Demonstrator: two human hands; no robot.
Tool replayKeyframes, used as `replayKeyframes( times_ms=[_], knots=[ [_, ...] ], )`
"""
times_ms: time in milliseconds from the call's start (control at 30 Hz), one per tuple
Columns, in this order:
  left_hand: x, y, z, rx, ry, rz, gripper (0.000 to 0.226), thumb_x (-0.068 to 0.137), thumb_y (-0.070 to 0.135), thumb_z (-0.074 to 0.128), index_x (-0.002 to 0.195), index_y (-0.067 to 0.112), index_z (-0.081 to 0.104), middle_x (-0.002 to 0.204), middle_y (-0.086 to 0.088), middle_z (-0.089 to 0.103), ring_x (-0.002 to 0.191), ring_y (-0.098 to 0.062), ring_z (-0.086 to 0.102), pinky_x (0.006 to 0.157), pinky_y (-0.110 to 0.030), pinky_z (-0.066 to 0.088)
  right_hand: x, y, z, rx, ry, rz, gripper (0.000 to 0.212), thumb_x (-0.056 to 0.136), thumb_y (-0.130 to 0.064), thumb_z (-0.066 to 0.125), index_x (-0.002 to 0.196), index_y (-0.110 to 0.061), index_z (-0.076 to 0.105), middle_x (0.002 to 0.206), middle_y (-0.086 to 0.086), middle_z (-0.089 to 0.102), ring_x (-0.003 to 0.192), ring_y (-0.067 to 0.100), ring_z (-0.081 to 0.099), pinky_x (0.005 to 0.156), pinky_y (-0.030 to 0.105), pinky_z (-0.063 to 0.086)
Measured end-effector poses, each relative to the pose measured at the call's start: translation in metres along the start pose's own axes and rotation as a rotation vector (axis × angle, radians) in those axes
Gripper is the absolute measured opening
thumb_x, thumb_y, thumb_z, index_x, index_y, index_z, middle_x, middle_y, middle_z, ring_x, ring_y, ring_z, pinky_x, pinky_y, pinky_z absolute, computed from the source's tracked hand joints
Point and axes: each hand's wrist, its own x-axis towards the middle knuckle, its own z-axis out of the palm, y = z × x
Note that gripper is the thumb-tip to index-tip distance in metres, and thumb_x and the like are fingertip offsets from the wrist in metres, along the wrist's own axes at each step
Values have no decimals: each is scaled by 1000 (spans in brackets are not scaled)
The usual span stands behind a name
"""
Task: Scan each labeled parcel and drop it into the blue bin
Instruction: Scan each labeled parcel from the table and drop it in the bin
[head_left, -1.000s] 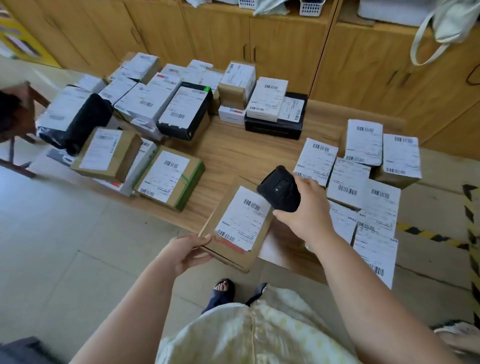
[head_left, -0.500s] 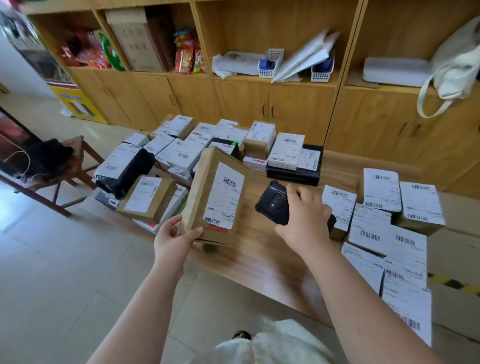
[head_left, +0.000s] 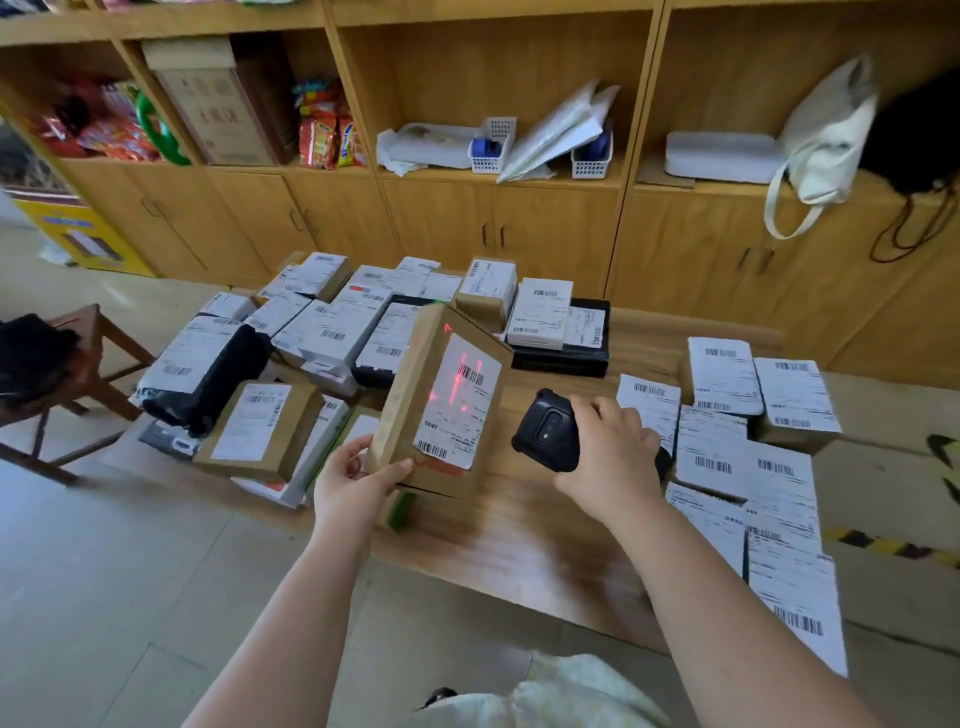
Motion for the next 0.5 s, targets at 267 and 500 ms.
replayKeyframes(
  times_ms=[267, 500],
  knots=[
    [34, 14, 15, -95, -341, -182, 48, 78, 3, 80, 121, 15, 63, 114, -11, 71, 107, -24, 67, 89, -40, 56, -25, 1, 6, -59, 74, 306, 84, 75, -34, 76, 145, -26, 30, 132, 3, 39, 122, 29, 38, 97, 44, 32],
    [74, 36, -5, 158, -448, 70, 55, 72, -2, 82, 121, 17, 65, 112, -4, 67, 93, -16, 66, 76, -29, 53, -42, -37, 20, -375, 102, 284, 88, 82, -16, 71, 154, -19, 20, 145, 7, 32, 130, 32, 33, 111, 50, 23]
  ],
)
